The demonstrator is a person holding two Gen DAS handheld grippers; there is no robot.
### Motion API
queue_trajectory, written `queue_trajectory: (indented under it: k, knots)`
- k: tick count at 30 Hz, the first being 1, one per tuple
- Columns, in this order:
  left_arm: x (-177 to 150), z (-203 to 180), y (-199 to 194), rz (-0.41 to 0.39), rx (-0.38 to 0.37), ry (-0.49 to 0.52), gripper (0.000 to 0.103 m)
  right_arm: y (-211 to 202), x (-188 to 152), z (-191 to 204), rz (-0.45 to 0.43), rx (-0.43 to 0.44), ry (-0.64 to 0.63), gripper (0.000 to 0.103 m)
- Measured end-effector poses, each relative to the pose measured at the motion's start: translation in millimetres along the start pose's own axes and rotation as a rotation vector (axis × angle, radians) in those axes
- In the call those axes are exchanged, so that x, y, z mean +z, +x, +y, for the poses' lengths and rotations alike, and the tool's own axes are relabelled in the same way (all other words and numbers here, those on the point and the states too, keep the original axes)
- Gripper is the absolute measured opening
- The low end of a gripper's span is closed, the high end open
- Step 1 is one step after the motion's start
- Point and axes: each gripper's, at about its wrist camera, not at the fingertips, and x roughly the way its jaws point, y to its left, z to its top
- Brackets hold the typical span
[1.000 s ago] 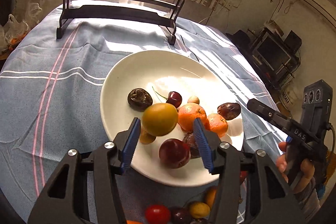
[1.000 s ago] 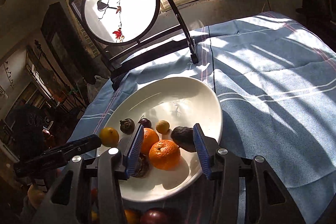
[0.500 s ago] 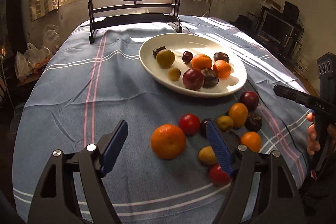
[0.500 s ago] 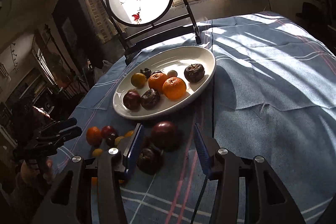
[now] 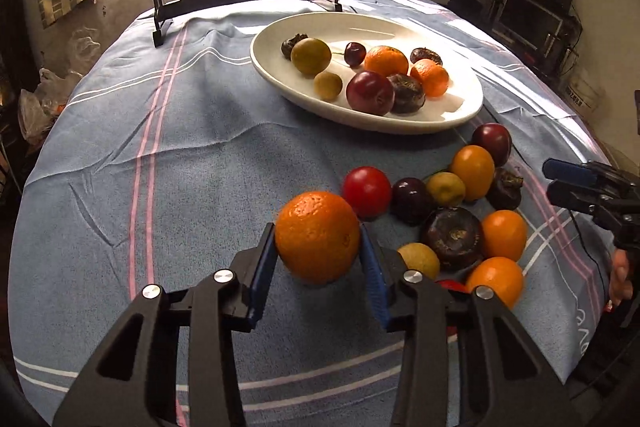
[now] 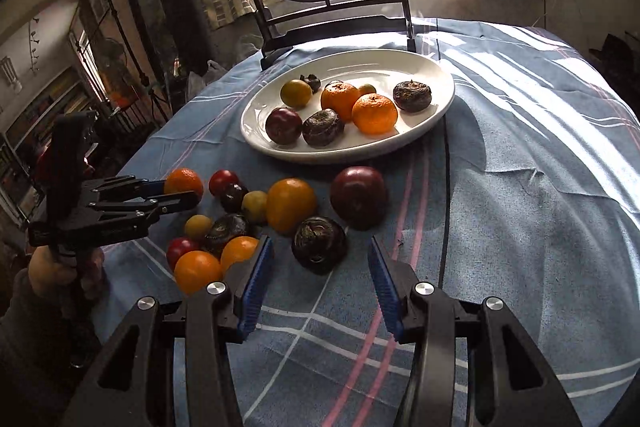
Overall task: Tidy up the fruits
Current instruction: 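Grasp an orange with the left tool while the right tool grasps a dried persimmon, then lower the orange and persimmon onto the white plate and open both tools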
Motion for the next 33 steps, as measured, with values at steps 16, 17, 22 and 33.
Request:
queue_trajectory:
  k: [16,17,22,33]
  knots:
    - [-20,-4,-44,-0.096,-0.03,-0.044,0.04,23,1,16,0.08,-0.078,-0.054,0.037]
    - [-19,-5,-45,-0.099,-0.037,-0.043,0.04,17,0,14,0.063,-0.067,-0.043,0.037]
    - [-12,-13,-51,-0.13,-0.062,-0.039,0.04,-15,6,-10,-0.035,-0.014,0.056,0.038]
    - [82,-22,-3,-0.141,-0.078,-0.007,0.04,13,94,-46,-0.099,0.012,0.145,0.038]
